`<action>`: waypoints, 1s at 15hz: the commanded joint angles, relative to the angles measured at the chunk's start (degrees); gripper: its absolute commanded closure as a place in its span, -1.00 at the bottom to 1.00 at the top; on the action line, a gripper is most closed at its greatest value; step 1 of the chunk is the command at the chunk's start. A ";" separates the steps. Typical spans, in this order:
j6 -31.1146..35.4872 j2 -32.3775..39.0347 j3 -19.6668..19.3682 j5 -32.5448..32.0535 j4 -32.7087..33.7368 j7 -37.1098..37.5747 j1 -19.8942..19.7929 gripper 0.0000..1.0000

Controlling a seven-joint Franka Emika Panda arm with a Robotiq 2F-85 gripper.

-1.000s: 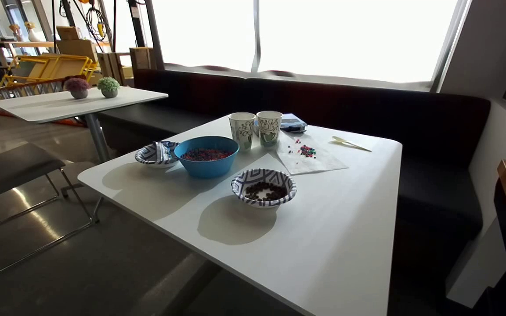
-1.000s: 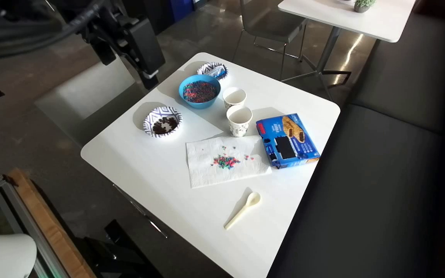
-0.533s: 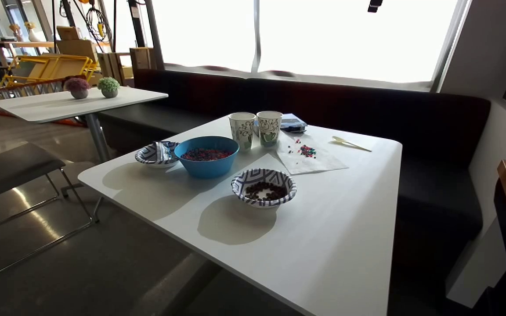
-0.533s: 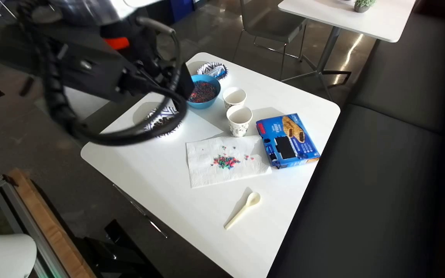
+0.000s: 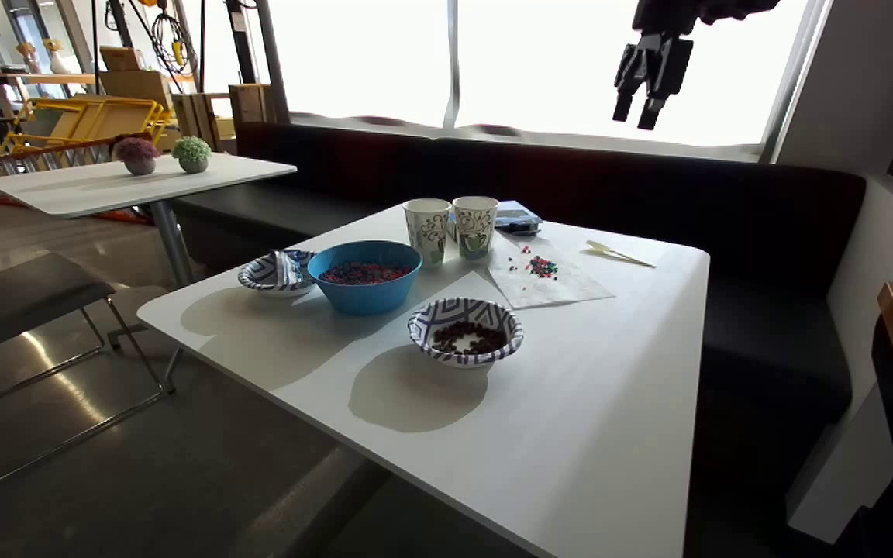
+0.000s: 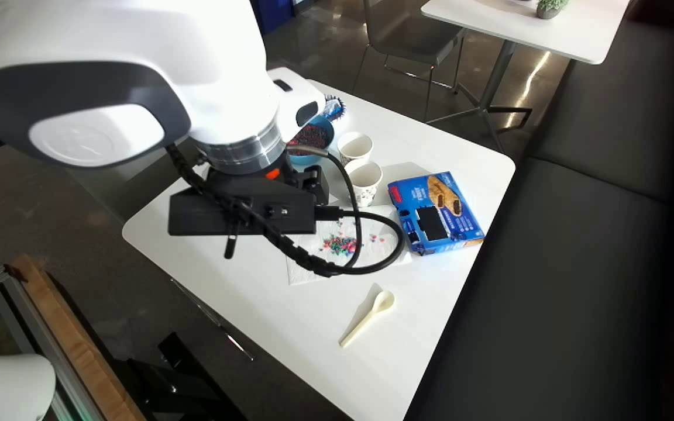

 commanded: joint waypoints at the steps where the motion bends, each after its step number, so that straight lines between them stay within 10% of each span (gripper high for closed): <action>1: 5.95 11.28 3.11 6.03 2.66 -8.11 -2.15 -1.00; 6: 22.36 24.13 9.01 11.47 5.13 -15.48 -6.14 -1.00; 15: 21.87 24.05 8.44 9.73 5.20 -13.52 -5.69 -1.00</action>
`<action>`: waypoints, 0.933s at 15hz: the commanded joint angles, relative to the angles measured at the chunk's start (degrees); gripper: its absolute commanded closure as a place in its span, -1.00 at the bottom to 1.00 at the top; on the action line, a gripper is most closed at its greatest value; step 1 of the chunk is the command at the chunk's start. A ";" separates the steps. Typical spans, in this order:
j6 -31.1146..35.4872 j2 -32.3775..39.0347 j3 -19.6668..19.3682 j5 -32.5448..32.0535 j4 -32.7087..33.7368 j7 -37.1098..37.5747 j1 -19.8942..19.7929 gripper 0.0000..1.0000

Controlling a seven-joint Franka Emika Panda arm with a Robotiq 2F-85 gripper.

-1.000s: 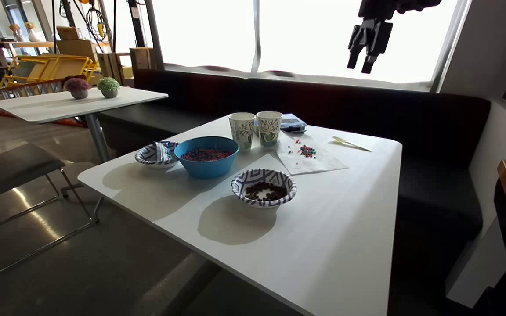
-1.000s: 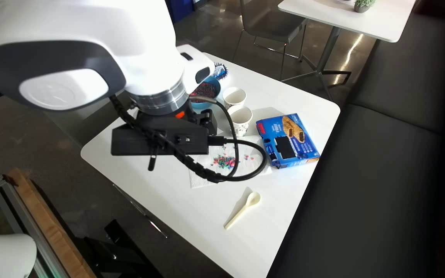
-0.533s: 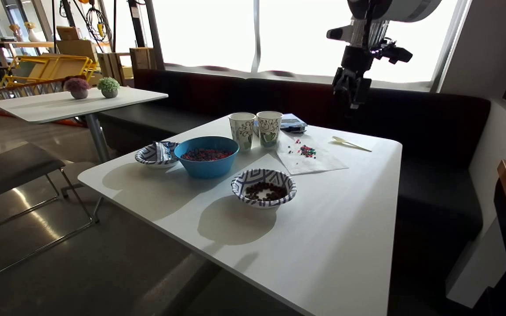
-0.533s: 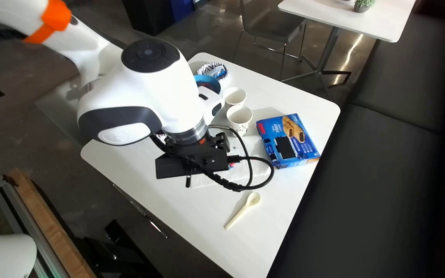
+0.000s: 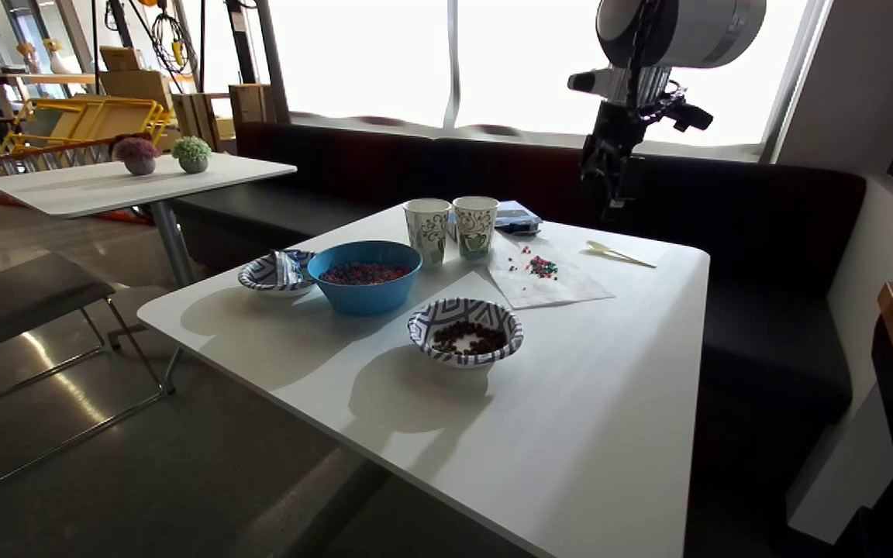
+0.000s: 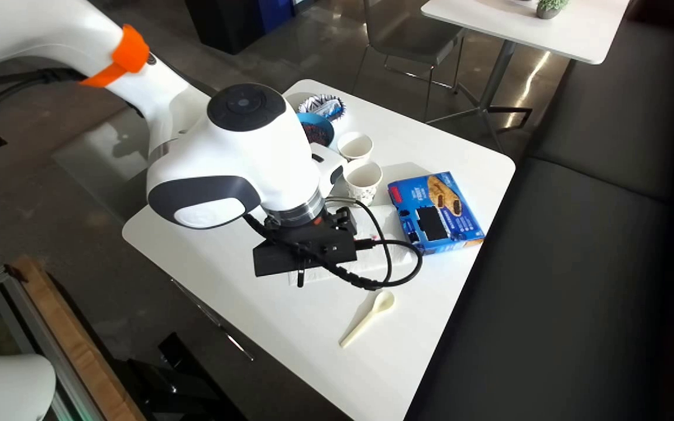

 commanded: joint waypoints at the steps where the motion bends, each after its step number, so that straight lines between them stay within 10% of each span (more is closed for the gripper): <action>1: 0.00 0.00 0.00 0.00 0.02 -0.01 -0.02 -1.00; 6: 5.02 3.95 2.27 -15.19 -0.70 13.83 1.11 -1.00; 14: 16.60 12.69 -12.55 -34.09 -2.03 37.93 17.82 -1.00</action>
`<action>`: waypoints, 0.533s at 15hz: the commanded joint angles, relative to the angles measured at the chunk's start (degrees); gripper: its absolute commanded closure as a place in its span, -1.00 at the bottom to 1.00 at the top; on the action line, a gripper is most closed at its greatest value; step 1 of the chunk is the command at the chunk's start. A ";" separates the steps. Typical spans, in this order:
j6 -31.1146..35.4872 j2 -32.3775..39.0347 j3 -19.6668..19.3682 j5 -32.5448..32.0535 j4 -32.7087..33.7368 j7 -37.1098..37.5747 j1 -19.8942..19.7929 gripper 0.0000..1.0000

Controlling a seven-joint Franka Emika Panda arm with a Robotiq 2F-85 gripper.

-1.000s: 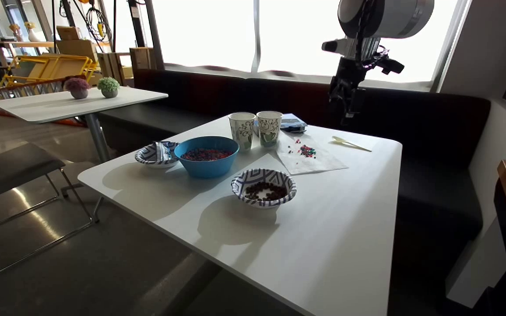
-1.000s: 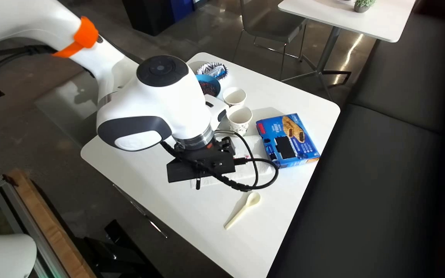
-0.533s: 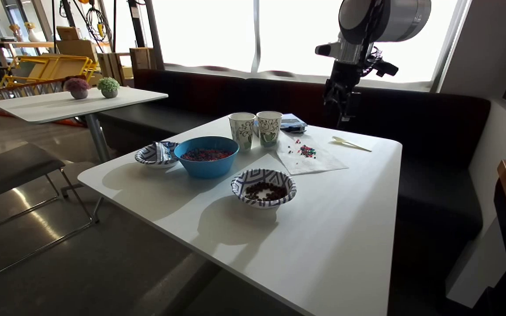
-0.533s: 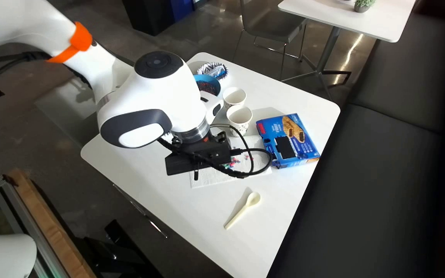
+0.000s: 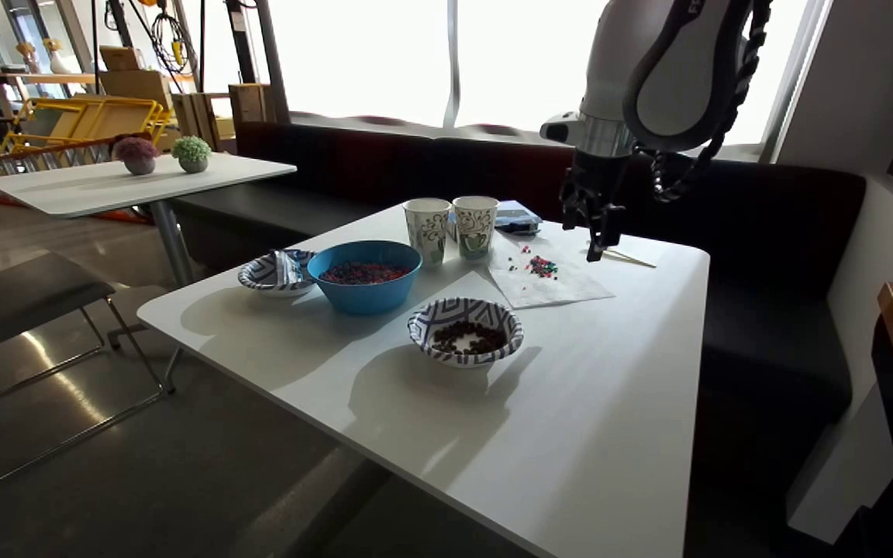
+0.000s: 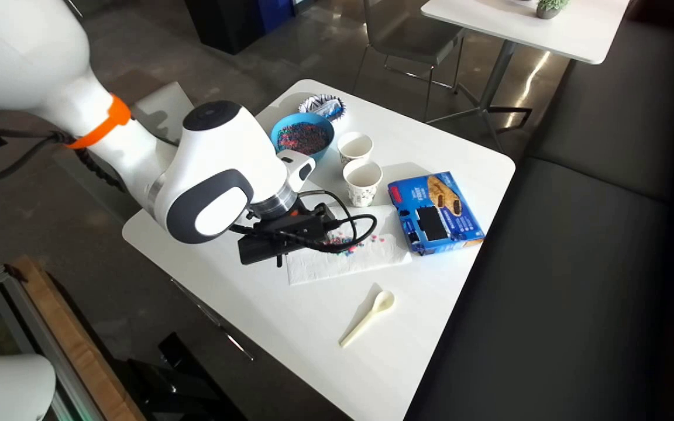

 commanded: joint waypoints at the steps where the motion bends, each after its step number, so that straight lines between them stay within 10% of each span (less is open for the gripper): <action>1: 5.62 4.70 -5.56 -4.93 -0.73 8.35 7.41 -1.00; 8: 17.64 13.85 -12.50 -1.26 -1.71 11.87 20.20 -0.97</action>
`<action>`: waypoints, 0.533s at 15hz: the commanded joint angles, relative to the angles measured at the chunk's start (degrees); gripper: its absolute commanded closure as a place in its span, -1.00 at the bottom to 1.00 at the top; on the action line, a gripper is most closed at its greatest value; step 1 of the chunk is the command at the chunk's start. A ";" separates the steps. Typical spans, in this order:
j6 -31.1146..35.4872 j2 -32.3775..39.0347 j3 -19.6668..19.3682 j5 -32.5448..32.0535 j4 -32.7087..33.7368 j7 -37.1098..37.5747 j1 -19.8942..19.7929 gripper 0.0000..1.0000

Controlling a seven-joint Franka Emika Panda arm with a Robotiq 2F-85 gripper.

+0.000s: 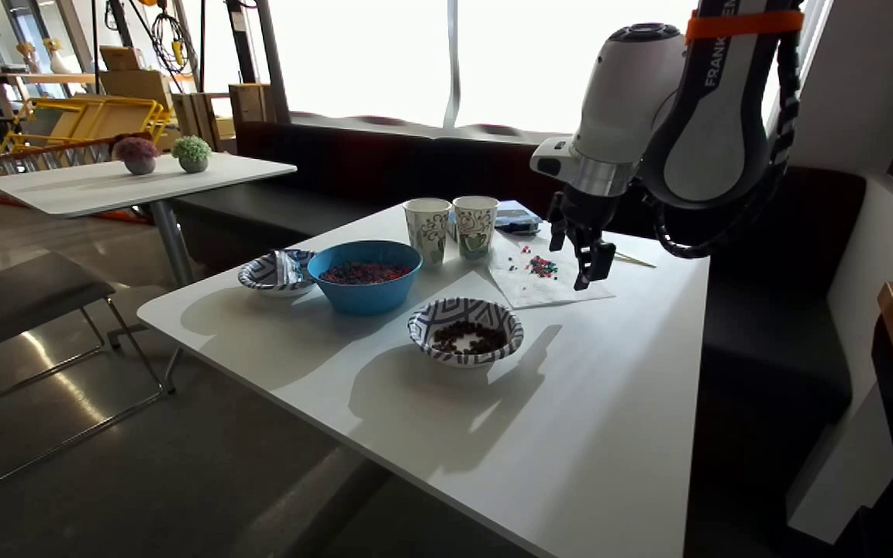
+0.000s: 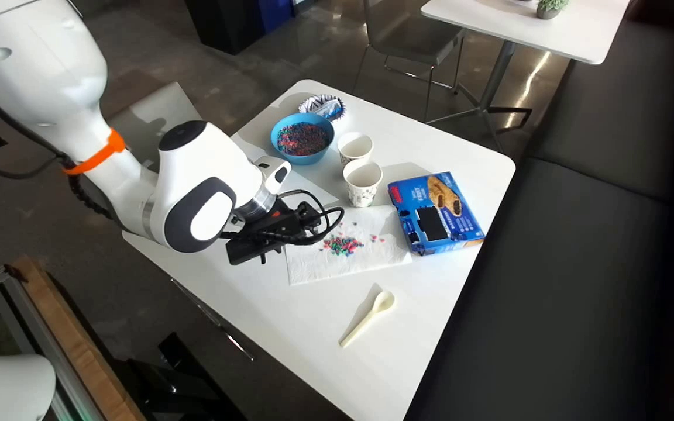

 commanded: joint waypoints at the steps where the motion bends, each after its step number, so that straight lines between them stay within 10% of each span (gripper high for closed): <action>1: 5.73 5.72 -3.22 2.83 -0.49 1.71 6.09 -0.96; 8: 10.27 10.35 -2.48 7.78 -0.67 0.64 8.59 -0.69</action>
